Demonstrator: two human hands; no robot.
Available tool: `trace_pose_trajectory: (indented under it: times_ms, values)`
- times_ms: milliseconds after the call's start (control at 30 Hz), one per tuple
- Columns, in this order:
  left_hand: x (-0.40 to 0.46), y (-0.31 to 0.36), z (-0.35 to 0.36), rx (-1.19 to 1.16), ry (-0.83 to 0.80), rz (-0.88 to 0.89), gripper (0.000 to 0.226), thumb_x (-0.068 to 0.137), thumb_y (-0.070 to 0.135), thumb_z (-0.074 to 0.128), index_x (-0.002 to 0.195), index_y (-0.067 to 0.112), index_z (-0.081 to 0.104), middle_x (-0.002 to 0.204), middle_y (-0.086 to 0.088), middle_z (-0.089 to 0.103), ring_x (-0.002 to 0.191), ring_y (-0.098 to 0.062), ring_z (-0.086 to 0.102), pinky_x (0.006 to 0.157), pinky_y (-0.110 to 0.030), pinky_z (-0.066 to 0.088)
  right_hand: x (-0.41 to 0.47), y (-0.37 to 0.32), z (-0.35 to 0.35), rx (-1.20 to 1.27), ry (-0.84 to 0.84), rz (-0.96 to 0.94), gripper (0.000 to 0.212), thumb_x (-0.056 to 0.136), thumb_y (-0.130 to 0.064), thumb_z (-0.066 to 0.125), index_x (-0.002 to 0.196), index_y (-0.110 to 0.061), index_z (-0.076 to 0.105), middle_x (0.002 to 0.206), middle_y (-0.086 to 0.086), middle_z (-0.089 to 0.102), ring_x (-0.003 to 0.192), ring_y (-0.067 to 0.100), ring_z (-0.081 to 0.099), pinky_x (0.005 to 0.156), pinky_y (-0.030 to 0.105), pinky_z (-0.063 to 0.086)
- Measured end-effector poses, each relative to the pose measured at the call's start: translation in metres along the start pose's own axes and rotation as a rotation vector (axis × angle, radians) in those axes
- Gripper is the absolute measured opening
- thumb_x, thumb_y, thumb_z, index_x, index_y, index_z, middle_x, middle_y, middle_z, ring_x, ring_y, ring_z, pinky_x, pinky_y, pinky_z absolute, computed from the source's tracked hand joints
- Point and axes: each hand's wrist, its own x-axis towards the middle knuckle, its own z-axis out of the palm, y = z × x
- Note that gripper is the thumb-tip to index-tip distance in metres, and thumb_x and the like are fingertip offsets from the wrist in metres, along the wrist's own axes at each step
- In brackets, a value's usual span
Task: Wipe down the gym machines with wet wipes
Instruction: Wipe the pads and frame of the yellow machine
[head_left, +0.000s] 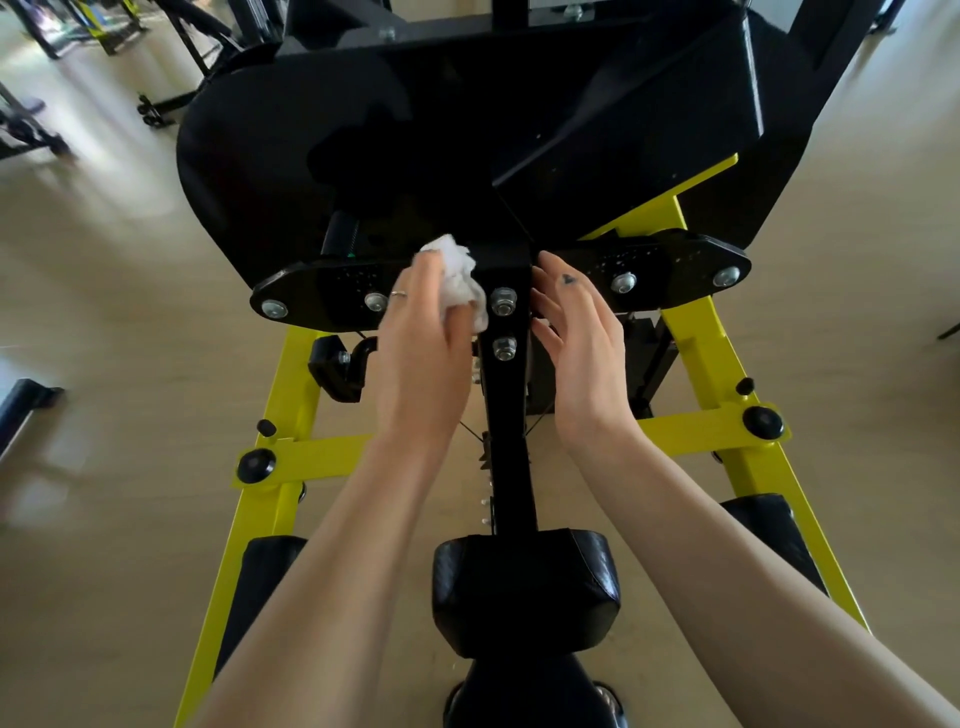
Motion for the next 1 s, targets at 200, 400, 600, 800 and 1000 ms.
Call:
trace_pose_trajectory:
  times_ms: [200, 400, 600, 800, 1000]
  values:
    - [0.003, 0.011, 0.001, 0.135, -0.046, 0.230, 0.023, 0.105, 0.017, 0.047, 0.118, 0.005, 0.063, 0.115, -0.011, 0.048, 0.077, -0.019, 0.057, 0.058, -0.036, 0.052, 0.002, 0.002, 0.000, -0.039, -0.023, -0.024, 0.046, 0.103, -0.035, 0.040, 0.144, -0.024, 0.058, 0.141, -0.006, 0.062, 0.137, 0.010, 0.052, 0.120, 0.044, 0.038]
    - [0.025, 0.029, 0.002, 0.335, -0.162, 0.439, 0.014, 0.099, 0.013, 0.060, 0.094, 0.000, 0.061, 0.107, -0.015, 0.053, 0.062, -0.021, 0.054, 0.050, -0.030, 0.046, 0.002, -0.001, 0.002, 0.029, -0.003, 0.000, 0.037, 0.107, -0.030, 0.038, 0.118, -0.014, 0.069, 0.114, 0.000, 0.073, 0.111, 0.008, 0.065, 0.096, 0.028, 0.049]
    - [0.030, 0.030, 0.011, 0.440, -0.221, 0.569, 0.009, 0.088, 0.001, 0.071, 0.092, 0.001, 0.063, 0.102, -0.012, 0.056, 0.059, -0.013, 0.042, 0.045, -0.026, 0.046, 0.005, -0.011, 0.001, 0.065, 0.068, 0.017, 0.042, 0.111, -0.032, 0.031, 0.115, -0.021, 0.071, 0.109, -0.004, 0.077, 0.108, 0.007, 0.070, 0.095, 0.025, 0.051]
    - [0.024, -0.004, -0.004, 0.210, -0.035, 0.423, 0.019, 0.098, 0.014, 0.054, 0.104, 0.002, 0.068, 0.105, -0.015, 0.058, 0.081, -0.013, 0.054, 0.070, -0.014, 0.043, 0.006, -0.017, 0.014, -0.202, 0.022, -0.181, 0.038, 0.111, -0.032, 0.037, 0.141, -0.026, 0.060, 0.138, -0.014, 0.060, 0.129, -0.006, 0.052, 0.107, 0.015, 0.039]
    - [0.029, -0.026, -0.006, 0.136, -0.013, 0.399, 0.009, 0.098, 0.008, 0.058, 0.094, 0.001, 0.064, 0.101, -0.013, 0.057, 0.080, 0.000, 0.040, 0.068, -0.005, 0.035, 0.007, -0.020, 0.018, -0.276, 0.036, -0.213, 0.038, 0.111, -0.033, 0.037, 0.140, -0.027, 0.060, 0.139, -0.016, 0.058, 0.125, -0.012, 0.049, 0.095, -0.001, 0.034]
